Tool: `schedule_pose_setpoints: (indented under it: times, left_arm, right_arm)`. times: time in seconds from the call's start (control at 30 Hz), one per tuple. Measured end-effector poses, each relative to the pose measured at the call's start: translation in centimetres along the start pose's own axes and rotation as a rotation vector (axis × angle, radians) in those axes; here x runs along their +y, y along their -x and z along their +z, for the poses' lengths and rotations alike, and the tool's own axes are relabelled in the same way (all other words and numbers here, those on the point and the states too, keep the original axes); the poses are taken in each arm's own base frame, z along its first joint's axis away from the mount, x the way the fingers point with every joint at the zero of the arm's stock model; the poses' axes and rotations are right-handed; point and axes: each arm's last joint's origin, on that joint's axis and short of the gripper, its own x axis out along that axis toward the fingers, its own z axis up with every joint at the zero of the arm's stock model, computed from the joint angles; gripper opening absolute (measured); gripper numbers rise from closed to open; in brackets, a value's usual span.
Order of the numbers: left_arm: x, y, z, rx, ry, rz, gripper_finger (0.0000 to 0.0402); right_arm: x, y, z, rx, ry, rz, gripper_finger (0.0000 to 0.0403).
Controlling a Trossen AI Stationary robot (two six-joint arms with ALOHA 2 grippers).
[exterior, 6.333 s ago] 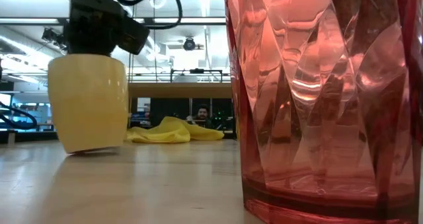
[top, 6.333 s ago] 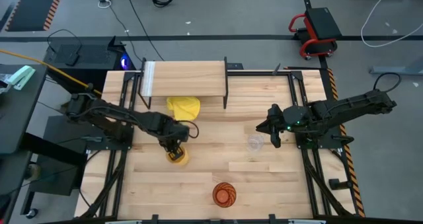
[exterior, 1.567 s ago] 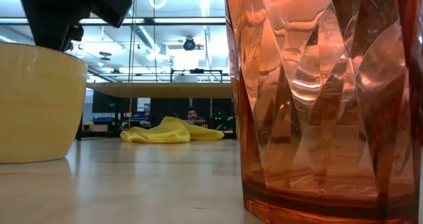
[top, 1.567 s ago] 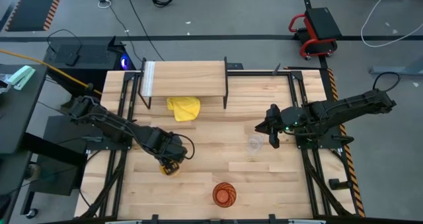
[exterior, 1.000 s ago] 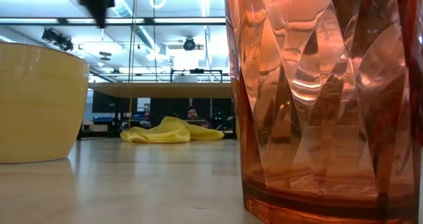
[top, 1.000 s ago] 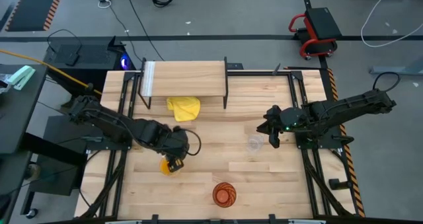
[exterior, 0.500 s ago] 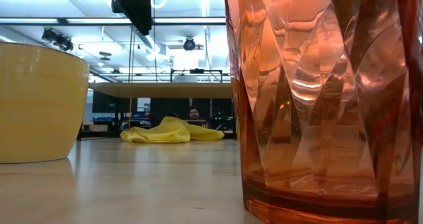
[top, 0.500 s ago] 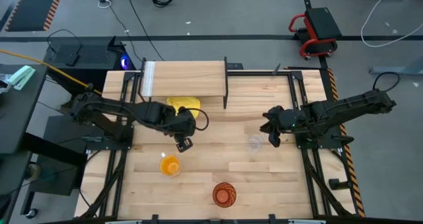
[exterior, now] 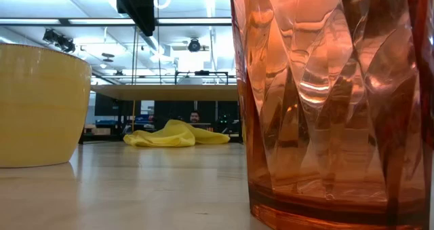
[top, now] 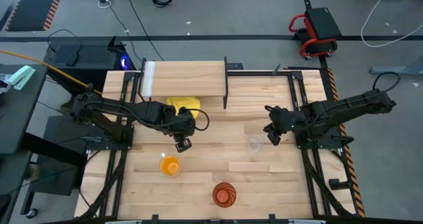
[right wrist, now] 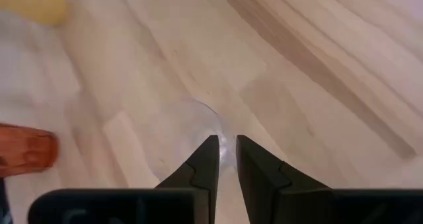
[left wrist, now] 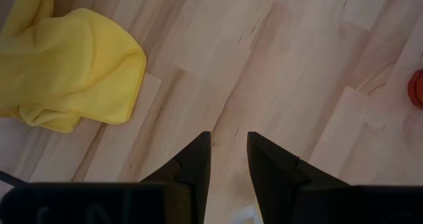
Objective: Stack small to large cups/mugs on shelf
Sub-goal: Put the orange cup on the shelf
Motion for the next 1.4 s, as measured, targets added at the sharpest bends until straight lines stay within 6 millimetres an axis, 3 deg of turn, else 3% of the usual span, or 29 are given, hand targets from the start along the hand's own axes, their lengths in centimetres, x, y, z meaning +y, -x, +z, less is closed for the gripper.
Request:
schedule_pose_setpoints:
  times: [0.33, 0.77, 1.0, 1.4]
  left_arm:
    - [0.0, 0.0, 0.0, -0.001, -0.002, 0.000, 0.0107]
    - [0.0, 0.0, 0.0, -0.003, 0.001, 0.003, 0.0107]
    - [0.0, 0.0, 0.0, -0.003, 0.001, 0.003, 0.0107]
    - [0.0, 0.0, 0.0, -0.005, 0.001, 0.002, 0.0107]
  right_arm:
    - [-0.9, 0.1, -1.1, 0.090, -0.104, -0.105, 0.0060]
    - [0.2, 0.6, -2.4, 0.090, -0.088, -0.070, 0.0060]
    - [1.5, 0.8, -4.0, 0.221, -0.043, 0.027, 0.0060]
    - [2.5, -0.5, -4.9, 0.190, -0.045, -0.079, 0.0060]
